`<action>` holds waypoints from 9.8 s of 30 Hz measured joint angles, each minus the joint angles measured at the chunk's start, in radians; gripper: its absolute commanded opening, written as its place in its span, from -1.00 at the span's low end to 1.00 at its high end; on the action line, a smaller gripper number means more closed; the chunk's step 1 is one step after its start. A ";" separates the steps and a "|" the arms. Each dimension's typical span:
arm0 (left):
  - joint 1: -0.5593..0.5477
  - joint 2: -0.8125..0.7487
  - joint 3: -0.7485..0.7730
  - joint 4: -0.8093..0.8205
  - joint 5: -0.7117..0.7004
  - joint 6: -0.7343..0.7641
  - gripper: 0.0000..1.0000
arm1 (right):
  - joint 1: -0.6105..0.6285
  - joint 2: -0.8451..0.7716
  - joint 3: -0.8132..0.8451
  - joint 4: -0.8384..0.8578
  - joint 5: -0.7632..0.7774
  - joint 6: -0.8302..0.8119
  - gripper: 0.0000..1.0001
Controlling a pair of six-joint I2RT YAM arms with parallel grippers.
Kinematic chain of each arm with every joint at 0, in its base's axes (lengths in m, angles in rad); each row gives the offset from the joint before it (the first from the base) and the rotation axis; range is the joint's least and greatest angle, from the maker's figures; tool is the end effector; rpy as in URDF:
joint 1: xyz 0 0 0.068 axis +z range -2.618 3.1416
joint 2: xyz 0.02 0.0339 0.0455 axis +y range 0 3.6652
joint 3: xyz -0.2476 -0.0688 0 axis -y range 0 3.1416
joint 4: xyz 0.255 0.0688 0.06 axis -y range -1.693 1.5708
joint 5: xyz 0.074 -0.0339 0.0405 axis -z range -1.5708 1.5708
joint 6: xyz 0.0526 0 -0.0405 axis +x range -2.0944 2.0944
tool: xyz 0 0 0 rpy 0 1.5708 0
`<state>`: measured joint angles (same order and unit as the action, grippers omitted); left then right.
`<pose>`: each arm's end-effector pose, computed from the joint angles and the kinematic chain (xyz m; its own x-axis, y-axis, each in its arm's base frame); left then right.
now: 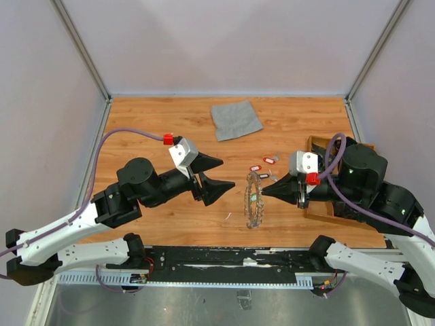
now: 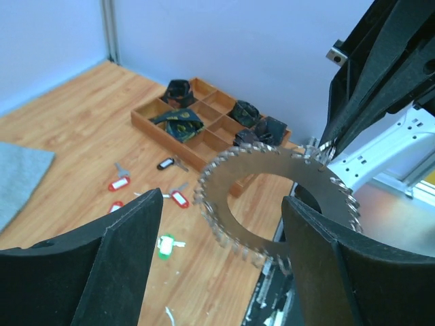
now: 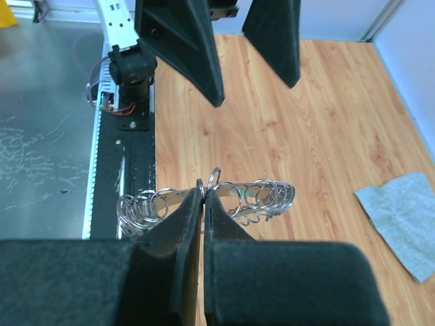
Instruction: Put the keys on the keyring
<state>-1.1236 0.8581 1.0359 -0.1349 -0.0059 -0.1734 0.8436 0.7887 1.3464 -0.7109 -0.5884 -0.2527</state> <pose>0.0976 -0.2027 0.4104 -0.1369 -0.1136 -0.9841 0.8888 0.4245 -0.1726 0.0756 0.1288 0.4571 0.1483 -0.1462 -0.9781 -0.9801 0.1102 -0.1651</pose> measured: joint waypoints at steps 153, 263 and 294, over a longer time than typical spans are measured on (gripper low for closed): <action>-0.366 0.135 0.123 -0.038 -0.148 0.371 -0.99 | 0.066 0.071 0.052 -0.092 -0.143 0.018 0.15; -0.366 0.096 0.095 -0.001 -0.172 0.349 -0.99 | 0.077 -0.008 -0.023 0.034 -0.062 0.073 0.00; -0.366 0.125 0.095 -0.013 -0.043 0.344 -0.99 | 0.077 -0.021 -0.098 0.102 -0.173 -0.010 -0.57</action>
<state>-1.4899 0.9829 1.1313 -0.1474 -0.0490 0.1711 0.9203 0.7677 1.2488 -0.6086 -0.7612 -0.2623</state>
